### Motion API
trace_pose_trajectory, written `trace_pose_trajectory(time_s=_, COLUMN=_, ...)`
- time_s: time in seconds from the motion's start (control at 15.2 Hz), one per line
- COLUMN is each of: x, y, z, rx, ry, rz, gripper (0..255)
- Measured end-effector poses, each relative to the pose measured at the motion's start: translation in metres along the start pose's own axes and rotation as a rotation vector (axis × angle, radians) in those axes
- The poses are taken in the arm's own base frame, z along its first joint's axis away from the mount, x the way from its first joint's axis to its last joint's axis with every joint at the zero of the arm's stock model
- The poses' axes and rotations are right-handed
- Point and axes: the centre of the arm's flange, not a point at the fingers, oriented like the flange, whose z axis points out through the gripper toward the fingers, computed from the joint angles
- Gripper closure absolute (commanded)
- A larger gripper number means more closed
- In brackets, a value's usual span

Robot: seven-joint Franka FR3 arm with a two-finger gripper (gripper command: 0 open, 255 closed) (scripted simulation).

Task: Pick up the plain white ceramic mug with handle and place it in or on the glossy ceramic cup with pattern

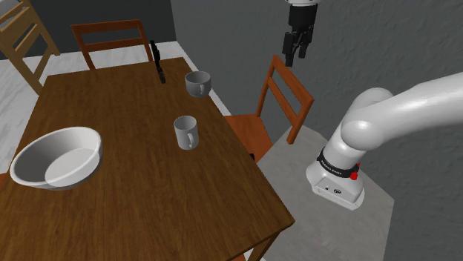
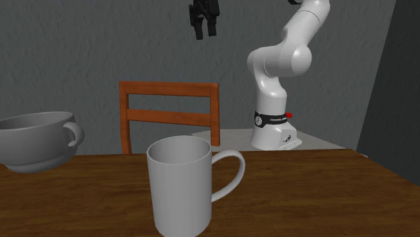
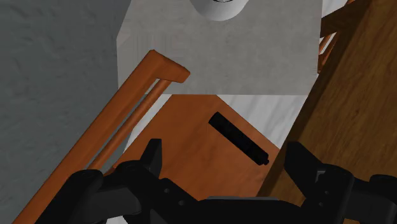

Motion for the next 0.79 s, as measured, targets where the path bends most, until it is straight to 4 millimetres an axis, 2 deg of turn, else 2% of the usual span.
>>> trace_pose_trajectory(time_s=0.13, x=0.003, y=-0.005, z=0.003, rx=0.000, ry=0.001, rz=0.003, gripper=0)
trace_pose_trajectory(time_s=0.53, x=0.028, y=-0.062, z=0.029, rx=0.006, ry=0.021, rz=0.046, gripper=0)
trace_pose_trajectory(time_s=0.79, x=0.054, y=-0.103, z=0.046, rx=0.010, ry=0.034, rz=0.078, gripper=0)
